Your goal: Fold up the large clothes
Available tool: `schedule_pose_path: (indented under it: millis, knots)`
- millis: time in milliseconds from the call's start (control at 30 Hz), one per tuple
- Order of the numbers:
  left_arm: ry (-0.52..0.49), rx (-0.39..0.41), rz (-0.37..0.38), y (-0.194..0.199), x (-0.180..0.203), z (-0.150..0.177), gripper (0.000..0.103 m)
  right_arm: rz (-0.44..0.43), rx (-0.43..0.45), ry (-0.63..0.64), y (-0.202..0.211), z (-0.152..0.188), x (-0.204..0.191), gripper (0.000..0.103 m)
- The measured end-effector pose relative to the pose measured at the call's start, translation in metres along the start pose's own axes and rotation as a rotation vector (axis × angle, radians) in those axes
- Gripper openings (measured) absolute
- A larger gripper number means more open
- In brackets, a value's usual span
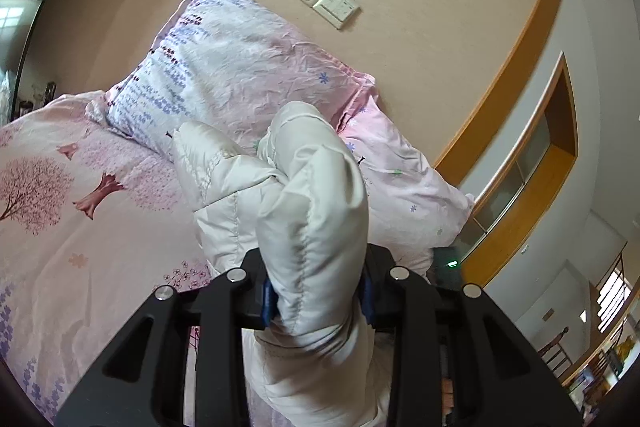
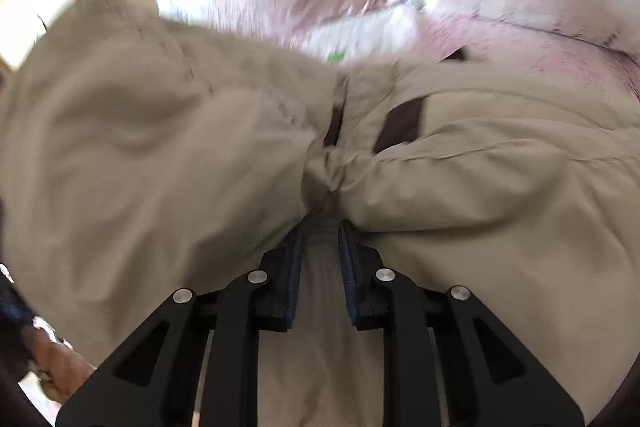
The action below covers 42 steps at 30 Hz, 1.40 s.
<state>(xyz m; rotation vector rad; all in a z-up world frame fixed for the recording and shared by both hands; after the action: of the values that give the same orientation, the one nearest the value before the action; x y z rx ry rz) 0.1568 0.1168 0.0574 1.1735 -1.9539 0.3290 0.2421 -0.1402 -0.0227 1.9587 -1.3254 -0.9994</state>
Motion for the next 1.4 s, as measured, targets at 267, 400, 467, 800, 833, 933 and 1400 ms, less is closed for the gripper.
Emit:
schedule_pose_path:
  millis: [267,400,467,800,833,933,1400]
  knots:
    - [-0.033,-0.003,0.017,-0.004,0.014,0.003,0.032,-0.065,-0.092,-0.028,-0.047,-0.014,-0.015,0.018]
    - [-0.109,-0.012,0.004,-0.01,0.029,0.014,0.032,-0.046,-0.147,-0.026,-0.075,-0.022,-0.023,0.011]
    - [-0.141,-0.005,-0.011,-0.012,0.035,0.019,0.033,-0.038,-0.163,-0.009,-0.078,-0.025,-0.025,0.01]
    - [-0.2,-0.005,0.053,-0.012,0.062,0.032,0.034,-0.042,0.038,0.038,0.023,0.005,0.011,0.011]
    - [-0.201,-0.007,0.059,-0.012,0.064,0.032,0.034,-0.009,0.067,0.045,0.034,0.013,0.019,0.011]
    - [-0.202,-0.01,0.072,-0.013,0.067,0.035,0.035,0.076,0.11,0.038,0.046,0.032,0.042,0.011]
    - [-0.315,-0.097,0.174,-0.036,0.117,0.075,0.036,0.05,-0.009,-0.038,-0.014,0.039,0.083,0.01]
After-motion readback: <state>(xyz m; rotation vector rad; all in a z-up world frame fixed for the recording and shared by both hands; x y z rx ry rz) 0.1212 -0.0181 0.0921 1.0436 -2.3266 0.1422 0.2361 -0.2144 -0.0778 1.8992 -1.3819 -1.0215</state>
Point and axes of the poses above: each gripper's, at about its wrist camera, not at the fingertips, and y roughly against the way its jaws point, x to its right, z to its underside, the point moved 3 cm from there along -y, roughly the way its jaws point, and after that the axes turned 10 degrees about y, right-handed, at the moved point
